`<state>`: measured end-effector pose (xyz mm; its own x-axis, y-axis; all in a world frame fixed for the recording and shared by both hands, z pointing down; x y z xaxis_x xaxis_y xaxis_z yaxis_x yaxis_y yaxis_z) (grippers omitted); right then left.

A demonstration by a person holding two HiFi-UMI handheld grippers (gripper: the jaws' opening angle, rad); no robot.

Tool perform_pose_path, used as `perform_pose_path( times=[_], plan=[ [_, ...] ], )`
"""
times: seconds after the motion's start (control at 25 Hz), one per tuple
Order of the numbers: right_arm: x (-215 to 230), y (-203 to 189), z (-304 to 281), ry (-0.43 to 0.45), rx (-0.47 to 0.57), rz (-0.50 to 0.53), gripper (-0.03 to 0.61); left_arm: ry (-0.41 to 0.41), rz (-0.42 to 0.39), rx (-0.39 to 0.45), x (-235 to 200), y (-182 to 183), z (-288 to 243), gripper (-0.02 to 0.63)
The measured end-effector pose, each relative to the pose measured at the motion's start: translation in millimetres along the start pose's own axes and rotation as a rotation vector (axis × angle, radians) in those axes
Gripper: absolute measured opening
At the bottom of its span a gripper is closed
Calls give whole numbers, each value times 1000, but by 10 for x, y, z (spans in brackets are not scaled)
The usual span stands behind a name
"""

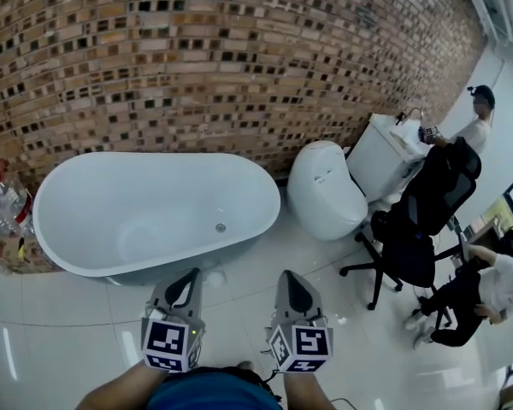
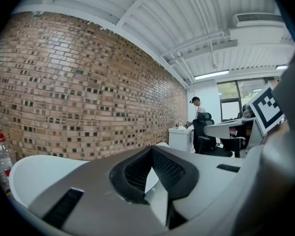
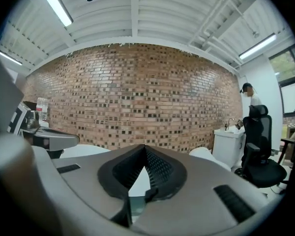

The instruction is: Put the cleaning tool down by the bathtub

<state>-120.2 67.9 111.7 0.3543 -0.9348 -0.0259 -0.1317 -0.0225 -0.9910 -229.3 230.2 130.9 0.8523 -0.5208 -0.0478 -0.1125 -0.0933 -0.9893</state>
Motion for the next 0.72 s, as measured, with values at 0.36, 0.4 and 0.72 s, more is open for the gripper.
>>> perform_pose_path(
  times=[0.36, 0.4, 0.72],
  plan=[
    [810, 45, 910, -98, 32, -20, 14, -72, -21, 35, 1124, 204, 25, 5],
    [900, 5, 994, -114, 29, -26, 14, -83, -32, 27, 1241, 165, 16, 5],
    [1320, -242, 1261, -164, 22, -64, 14, -138, -34, 11, 1767, -52, -153, 5]
  ],
)
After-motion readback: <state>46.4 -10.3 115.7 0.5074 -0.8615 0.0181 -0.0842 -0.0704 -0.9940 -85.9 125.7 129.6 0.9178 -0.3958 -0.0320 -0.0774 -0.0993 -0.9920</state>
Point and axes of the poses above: the fingertips, and each gripper's own axes: z backward along the fingers, x to its right, y out of its top, the point moved 3 cm from there along z, backward along the fingers
